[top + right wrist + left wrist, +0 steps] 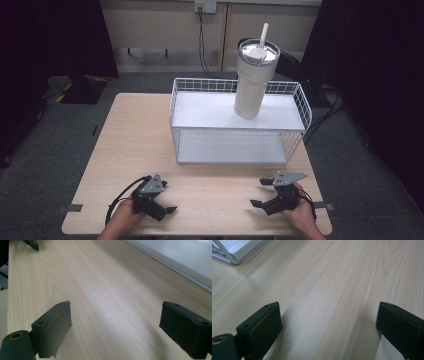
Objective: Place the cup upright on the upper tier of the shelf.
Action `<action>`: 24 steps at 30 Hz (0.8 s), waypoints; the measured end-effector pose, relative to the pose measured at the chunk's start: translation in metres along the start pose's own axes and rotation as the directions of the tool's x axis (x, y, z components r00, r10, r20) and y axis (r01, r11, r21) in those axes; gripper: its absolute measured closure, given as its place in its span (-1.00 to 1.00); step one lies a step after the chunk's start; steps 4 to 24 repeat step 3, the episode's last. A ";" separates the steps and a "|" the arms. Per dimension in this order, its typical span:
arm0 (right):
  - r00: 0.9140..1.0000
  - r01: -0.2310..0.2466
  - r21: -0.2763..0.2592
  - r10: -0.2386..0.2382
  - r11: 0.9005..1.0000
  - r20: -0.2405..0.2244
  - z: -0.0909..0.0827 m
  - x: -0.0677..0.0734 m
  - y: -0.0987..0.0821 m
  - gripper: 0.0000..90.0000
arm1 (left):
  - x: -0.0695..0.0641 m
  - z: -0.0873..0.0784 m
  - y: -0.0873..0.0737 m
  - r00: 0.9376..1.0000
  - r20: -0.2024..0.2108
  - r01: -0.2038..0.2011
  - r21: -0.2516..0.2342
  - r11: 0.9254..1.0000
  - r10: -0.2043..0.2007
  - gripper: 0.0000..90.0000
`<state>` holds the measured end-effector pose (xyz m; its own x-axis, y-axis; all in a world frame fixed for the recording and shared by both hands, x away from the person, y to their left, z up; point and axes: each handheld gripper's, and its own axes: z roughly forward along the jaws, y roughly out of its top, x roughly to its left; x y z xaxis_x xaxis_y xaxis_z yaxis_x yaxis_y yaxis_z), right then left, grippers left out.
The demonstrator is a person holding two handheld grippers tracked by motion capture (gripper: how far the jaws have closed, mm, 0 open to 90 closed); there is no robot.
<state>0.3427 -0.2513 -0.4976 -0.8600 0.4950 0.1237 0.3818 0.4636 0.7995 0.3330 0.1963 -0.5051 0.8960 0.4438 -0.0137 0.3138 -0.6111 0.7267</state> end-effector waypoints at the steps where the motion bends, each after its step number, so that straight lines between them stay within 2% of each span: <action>1: 1.000 0.011 0.021 -0.011 1.000 0.006 0.001 0.001 -0.001 -0.78 | 0.000 0.000 0.000 1.000 0.000 0.000 0.000 1.000 0.000 -0.88; 24: 1.000 0.018 0.028 -0.018 0.999 0.014 0.001 0.001 -0.002 -0.78 | 0.000 0.000 0.000 1.000 0.000 0.000 0.000 1.000 0.000 -0.88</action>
